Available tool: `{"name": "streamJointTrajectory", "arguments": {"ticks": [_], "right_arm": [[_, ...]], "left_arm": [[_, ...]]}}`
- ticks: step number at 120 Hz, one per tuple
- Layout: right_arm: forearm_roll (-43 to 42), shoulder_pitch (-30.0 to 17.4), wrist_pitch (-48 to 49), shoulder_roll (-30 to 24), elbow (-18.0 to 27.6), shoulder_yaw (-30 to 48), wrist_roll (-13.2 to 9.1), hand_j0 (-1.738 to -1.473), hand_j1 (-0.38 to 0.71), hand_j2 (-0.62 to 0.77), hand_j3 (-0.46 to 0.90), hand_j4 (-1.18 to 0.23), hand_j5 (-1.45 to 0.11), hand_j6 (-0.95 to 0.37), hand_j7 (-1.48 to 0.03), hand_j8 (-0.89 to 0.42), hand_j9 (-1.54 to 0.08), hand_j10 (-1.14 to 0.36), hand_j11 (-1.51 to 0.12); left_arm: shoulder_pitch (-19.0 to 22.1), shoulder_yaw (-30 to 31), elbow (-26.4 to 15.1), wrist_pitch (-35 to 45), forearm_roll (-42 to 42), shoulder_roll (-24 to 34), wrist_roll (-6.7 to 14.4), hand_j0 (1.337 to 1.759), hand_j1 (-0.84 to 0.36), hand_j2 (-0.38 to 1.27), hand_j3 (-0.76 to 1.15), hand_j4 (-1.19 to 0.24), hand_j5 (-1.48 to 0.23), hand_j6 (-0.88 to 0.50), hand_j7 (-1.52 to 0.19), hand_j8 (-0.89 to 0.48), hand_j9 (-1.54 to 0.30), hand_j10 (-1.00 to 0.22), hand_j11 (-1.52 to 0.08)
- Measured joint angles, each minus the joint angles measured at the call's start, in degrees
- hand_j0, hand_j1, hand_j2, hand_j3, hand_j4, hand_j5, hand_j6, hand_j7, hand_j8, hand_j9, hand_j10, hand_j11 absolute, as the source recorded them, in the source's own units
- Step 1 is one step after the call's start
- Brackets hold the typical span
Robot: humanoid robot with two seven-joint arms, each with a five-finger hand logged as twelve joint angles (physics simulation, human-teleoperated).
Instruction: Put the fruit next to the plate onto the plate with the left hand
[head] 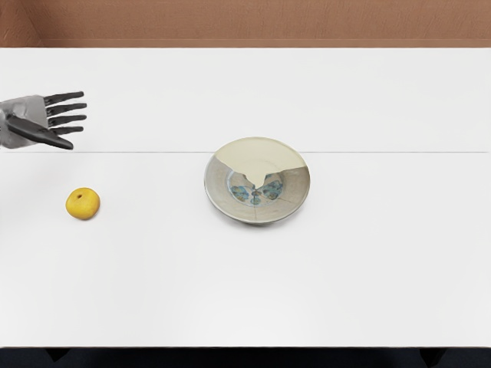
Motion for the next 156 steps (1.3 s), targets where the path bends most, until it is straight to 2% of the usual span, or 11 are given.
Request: {"name": "streamJointTrajectory", "arguments": {"ticks": [9, 25, 39, 64, 75, 86, 93, 101, 113, 132, 156], "right_arm": [[0.0, -0.1, -0.1, 0.0, 0.0, 0.0, 0.0, -1.658, -0.35, 0.00, 0.00, 0.00, 0.00, 0.00, 0.00, 0.00, 0.00, 0.00, 0.00], [0.1, -0.1, -0.3, 0.0, 0.0, 0.2, 0.0, -1.658, -0.35, 0.00, 0.00, 0.00, 0.00, 0.00, 0.00, 0.00, 0.00, 0.00, 0.00], [0.2, -0.1, -0.3, 0.0, 0.0, 0.2, 0.0, -1.658, -0.35, 0.00, 0.00, 0.00, 0.00, 0.00, 0.00, 0.00, 0.00, 0.00, 0.00], [0.2, -0.1, -0.3, 0.0, 0.0, 0.2, 0.0, -1.658, -0.35, 0.00, 0.00, 0.00, 0.00, 0.00, 0.00, 0.00, 0.00, 0.00, 0.00], [0.2, -0.1, -0.3, 0.0, 0.0, 0.2, 0.0, -1.658, -0.35, 0.00, 0.00, 0.00, 0.00, 0.00, 0.00, 0.00, 0.00, 0.00, 0.00], [0.2, -0.1, -0.3, 0.0, 0.0, 0.2, 0.0, -1.658, -0.35, 0.00, 0.00, 0.00, 0.00, 0.00, 0.00, 0.00, 0.00, 0.00, 0.00], [0.2, -0.1, -0.3, 0.0, 0.0, 0.2, 0.0, -1.658, -0.35, 0.00, 0.00, 0.00, 0.00, 0.00, 0.00, 0.00, 0.00, 0.00, 0.00], [0.2, -0.1, -0.3, 0.0, 0.0, 0.2, 0.0, -1.658, -0.35, 0.00, 0.00, 0.00, 0.00, 0.00, 0.00, 0.00, 0.00, 0.00, 0.00], [0.2, -0.1, -0.3, 0.0, 0.0, 0.2, 0.0, -1.658, -0.35, 0.00, 0.00, 0.00, 0.00, 0.00, 0.00, 0.00, 0.00, 0.00, 0.00], [0.2, -0.1, -0.3, 0.0, 0.0, 0.2, 0.0, -1.658, -0.35, 0.00, 0.00, 0.00, 0.00, 0.00, 0.00, 0.00, 0.00, 0.00, 0.00], [0.2, -0.1, -0.3, 0.0, 0.0, 0.2, 0.0, -1.658, -0.35, 0.00, 0.00, 0.00, 0.00, 0.00, 0.00, 0.00, 0.00, 0.00, 0.00]], "left_arm": [[0.1, 0.0, 0.1, 0.0, 0.1, 0.2, 1.4, 1.658, 0.35, 0.00, 0.00, 0.00, 0.00, 0.00, 0.00, 0.00, 0.00, 0.00, 0.00], [0.0, 0.2, 0.2, 0.0, 1.9, 2.0, 2.7, 1.658, 0.35, 0.00, 0.00, 0.00, 0.00, 0.00, 0.00, 0.00, 0.00, 0.00, 0.00], [-0.2, 0.1, 0.2, 0.0, 6.6, 3.8, 3.1, 1.658, 0.35, 0.00, 0.00, 0.00, 0.00, 0.00, 0.00, 0.00, 0.00, 0.00, 0.00], [-1.3, -0.1, -0.3, 0.0, 18.3, 3.4, 3.3, 1.658, 0.35, 0.00, 0.00, 0.00, 0.00, 0.00, 0.00, 0.00, 0.00, 0.00, 0.00], [-1.4, 0.0, -1.8, 0.5, 23.3, 2.6, 3.5, 1.658, 0.35, 0.00, 0.00, 0.00, 0.00, 0.00, 0.00, 0.00, 0.00, 0.00, 0.00], [-1.8, 2.6, -6.6, 9.3, 27.1, 3.1, 3.7, 1.658, 0.35, 0.00, 0.00, 0.00, 0.00, 0.00, 0.00, 0.00, 0.00, 0.00, 0.00], [-2.8, 6.1, -10.6, 18.3, 29.1, 3.3, 3.7, 1.658, 0.35, 0.00, 0.00, 0.00, 0.00, 0.00, 0.00, 0.00, 0.00, 0.00, 0.00], [-2.9, 9.4, -15.7, 27.4, 31.4, 6.1, 3.7, 1.658, 0.35, 0.00, 0.00, 0.00, 0.00, 0.00, 0.00, 0.00, 0.00, 0.00, 0.00], [-3.9, 12.9, -23.1, 36.3, 34.6, 7.3, 3.8, 1.658, 0.35, 0.00, 0.00, 0.00, 0.00, 0.00, 0.00, 0.00, 0.00, 0.00, 0.00], [-5.5, 17.4, -30.9, 41.6, 36.8, 6.9, 5.7, 1.658, 0.35, 0.00, 0.00, 0.00, 0.00, -0.01, 0.00, 0.00, 0.00, 0.00, 0.00], [-6.0, 20.1, -33.6, 42.7, 37.4, 3.8, 7.6, 1.658, 0.35, 0.00, 0.00, 0.00, 0.00, -0.01, 0.00, -0.01, 0.00, 0.00, 0.00]]}}
